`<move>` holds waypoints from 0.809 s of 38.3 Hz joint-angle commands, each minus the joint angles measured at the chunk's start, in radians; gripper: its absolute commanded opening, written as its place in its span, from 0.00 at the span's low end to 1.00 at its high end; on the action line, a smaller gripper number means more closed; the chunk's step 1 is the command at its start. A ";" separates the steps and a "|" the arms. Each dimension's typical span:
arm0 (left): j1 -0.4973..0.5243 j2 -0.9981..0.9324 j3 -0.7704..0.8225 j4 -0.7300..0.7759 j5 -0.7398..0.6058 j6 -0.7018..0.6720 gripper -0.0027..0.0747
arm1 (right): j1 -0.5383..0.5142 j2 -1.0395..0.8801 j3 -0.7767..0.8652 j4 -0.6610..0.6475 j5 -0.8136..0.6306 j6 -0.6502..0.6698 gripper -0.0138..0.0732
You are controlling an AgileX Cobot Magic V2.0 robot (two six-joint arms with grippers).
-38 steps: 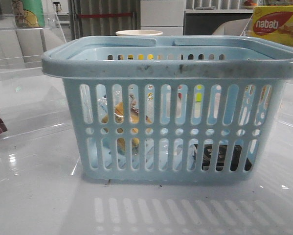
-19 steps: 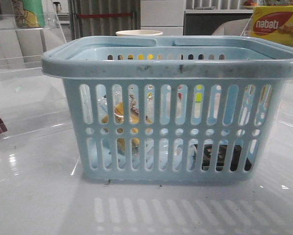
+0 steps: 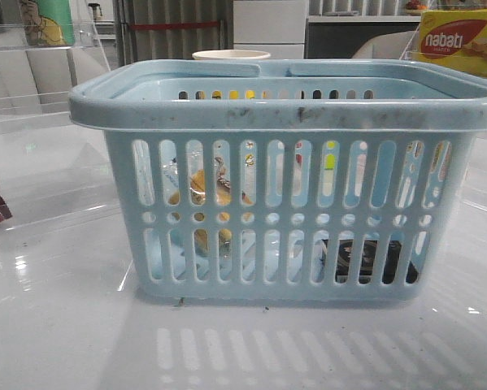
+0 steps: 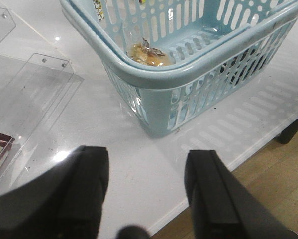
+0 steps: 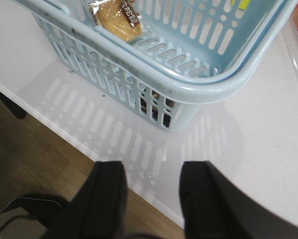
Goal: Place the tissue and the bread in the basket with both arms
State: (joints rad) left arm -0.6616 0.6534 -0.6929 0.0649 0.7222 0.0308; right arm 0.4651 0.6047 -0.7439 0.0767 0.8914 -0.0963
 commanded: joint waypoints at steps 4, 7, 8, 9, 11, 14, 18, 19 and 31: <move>0.002 -0.003 -0.030 0.002 -0.080 -0.010 0.34 | 0.001 0.000 -0.026 0.008 -0.061 -0.001 0.33; 0.002 -0.003 -0.030 0.002 -0.078 -0.010 0.26 | 0.001 0.000 -0.026 0.008 -0.056 -0.001 0.26; 0.002 -0.003 -0.030 0.002 -0.078 -0.010 0.23 | 0.001 0.000 -0.026 0.008 -0.057 -0.001 0.25; 0.002 -0.003 -0.030 0.002 -0.078 -0.010 0.21 | 0.001 0.000 -0.026 0.008 -0.055 -0.001 0.23; 0.002 -0.003 -0.030 0.002 -0.078 -0.010 0.17 | 0.001 0.000 -0.026 0.008 -0.054 -0.001 0.22; 0.002 -0.003 -0.030 0.002 -0.078 -0.010 0.15 | 0.001 0.000 -0.026 0.008 -0.052 -0.001 0.22; 0.002 -0.003 -0.030 0.002 -0.077 -0.010 0.15 | 0.001 0.000 -0.026 0.008 -0.041 -0.001 0.22; 0.002 -0.003 -0.030 0.002 -0.081 -0.010 0.15 | 0.001 0.000 -0.026 0.008 -0.038 -0.001 0.22; 0.000 -0.003 -0.030 0.002 -0.082 -0.010 0.15 | 0.001 0.000 -0.026 0.008 -0.036 -0.001 0.22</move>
State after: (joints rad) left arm -0.6616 0.6534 -0.6929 0.0649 0.7207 0.0308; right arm 0.4651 0.6047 -0.7439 0.0843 0.9128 -0.0963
